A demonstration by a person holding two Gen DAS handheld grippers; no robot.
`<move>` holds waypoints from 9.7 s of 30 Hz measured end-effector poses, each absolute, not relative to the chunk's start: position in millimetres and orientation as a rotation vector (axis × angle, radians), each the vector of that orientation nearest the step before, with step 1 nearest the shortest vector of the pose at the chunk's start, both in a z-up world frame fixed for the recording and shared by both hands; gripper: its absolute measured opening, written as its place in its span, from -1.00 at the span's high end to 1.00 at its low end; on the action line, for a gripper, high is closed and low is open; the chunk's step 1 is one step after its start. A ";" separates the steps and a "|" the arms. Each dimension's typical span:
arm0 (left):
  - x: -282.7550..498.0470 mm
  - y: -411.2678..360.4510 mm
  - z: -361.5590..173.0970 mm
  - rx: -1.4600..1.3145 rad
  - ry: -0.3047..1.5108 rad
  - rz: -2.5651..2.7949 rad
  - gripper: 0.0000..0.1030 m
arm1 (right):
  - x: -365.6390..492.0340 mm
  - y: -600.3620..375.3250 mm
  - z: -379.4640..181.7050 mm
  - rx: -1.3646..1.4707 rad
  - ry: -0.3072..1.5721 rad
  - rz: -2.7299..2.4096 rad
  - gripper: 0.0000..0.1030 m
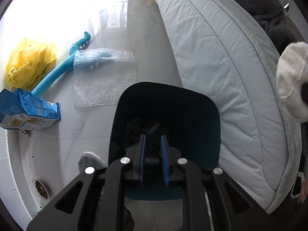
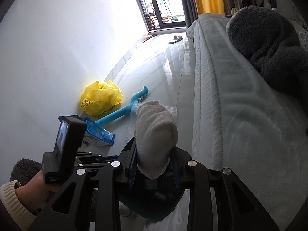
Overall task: Collect trash
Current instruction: 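Lower the white cloth ball into the bin with the right tool, then open the right tool to drop the white cloth ball into the bin, then move both tools back over the bed toward the last white cloth ball, then close the right tool around the remaining white cloth ball, then grasp the small black clip with the left tool while the right holds the ball, then carry the black clip and white cloth ball over the black trash bin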
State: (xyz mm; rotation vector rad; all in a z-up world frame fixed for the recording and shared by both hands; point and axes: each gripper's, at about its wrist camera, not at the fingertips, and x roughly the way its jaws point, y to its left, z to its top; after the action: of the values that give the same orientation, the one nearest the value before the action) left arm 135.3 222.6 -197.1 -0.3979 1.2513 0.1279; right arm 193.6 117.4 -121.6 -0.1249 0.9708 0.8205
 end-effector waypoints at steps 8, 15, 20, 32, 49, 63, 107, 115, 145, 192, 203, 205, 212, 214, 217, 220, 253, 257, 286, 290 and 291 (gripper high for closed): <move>123.4 241.7 -160.1 -0.359 1.101 0.162 -0.10 | 194.9 155.0 -167.9 -0.229 1.071 0.802 0.40; 109.0 255.1 -127.9 -0.363 0.948 0.146 -0.41 | 201.2 171.8 -204.9 -0.258 1.163 0.779 0.40; 101.9 255.4 -108.3 -0.340 0.854 0.139 -0.58 | 199.7 181.3 -224.9 -0.298 1.206 0.766 0.40; 89.6 244.9 -53.8 -0.287 0.645 0.133 -0.79 | 184.9 199.5 -253.3 -0.407 1.269 0.797 0.37; 84.2 214.6 -1.9 -0.241 0.477 0.080 -0.83 | 177.2 168.7 -177.8 -0.314 1.069 0.841 -0.45; 104.6 165.6 15.4 -0.180 0.441 0.012 -0.88 | 185.1 101.1 -107.2 -0.178 0.864 0.778 -0.63; 233.5 20.5 -44.3 -0.114 0.560 -0.242 -0.88 | 255.5 -132.4 -101.7 -0.123 0.705 0.380 -0.73; 253.0 10.2 -62.7 -0.123 0.597 -0.255 -0.88 | 278.5 -166.1 -115.3 -0.053 0.720 0.329 -0.73; 309.1 -31.8 -88.5 -0.227 0.664 -0.343 -0.88 | 318.2 -193.8 -138.9 -0.050 0.761 0.419 -0.73; 366.2 -139.2 -129.1 0.016 0.786 -0.504 -0.03 | 279.7 -266.6 -132.5 0.143 0.855 0.408 0.01; 385.3 -146.0 -148.9 0.007 0.868 -0.499 0.15 | 270.5 -269.8 -131.6 0.152 0.859 0.413 0.01; 387.5 -145.7 -151.1 0.002 0.874 -0.491 0.22 | 268.4 -270.4 -131.9 0.151 0.862 0.414 0.01; 384.3 -153.2 -150.8 0.036 0.857 -0.450 0.58 | 259.1 -276.8 -130.1 0.141 0.867 0.408 0.01; 382.2 -154.4 -148.6 0.034 0.846 -0.447 0.58 | 258.4 -278.7 -128.3 0.141 0.866 0.400 0.01; 378.4 -151.0 -141.3 0.039 0.812 -0.415 0.58 | 257.0 -279.0 -124.4 0.146 0.860 0.391 0.01; 368.3 -143.5 -128.5 0.026 0.763 -0.388 0.59 | 256.2 -275.4 -119.6 0.144 0.851 0.386 0.01; 188.7 19.4 -102.2 -0.090 0.852 -0.159 0.59 | 215.5 -168.5 -93.6 0.101 0.882 0.431 0.01; 175.0 44.9 -108.6 -0.114 0.884 -0.121 0.59 | 206.6 -145.2 -91.0 0.071 0.883 0.447 0.01; 140.1 172.0 -200.0 -0.243 1.236 0.075 0.59 | 184.4 31.5 -87.1 0.021 0.884 0.690 0.01; 138.1 183.9 -207.4 -0.279 1.266 0.064 0.59 | 184.7 62.8 -94.6 -0.014 0.899 0.728 0.01; 137.6 188.2 -211.8 -0.294 1.282 0.069 0.59 | 185.1 68.3 -97.1 -0.017 0.904 0.734 0.01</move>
State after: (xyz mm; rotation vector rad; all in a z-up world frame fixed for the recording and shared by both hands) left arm 137.6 188.2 -211.8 -0.2937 1.2822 0.0690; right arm 185.1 68.3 -97.1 -0.0173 0.9039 0.7339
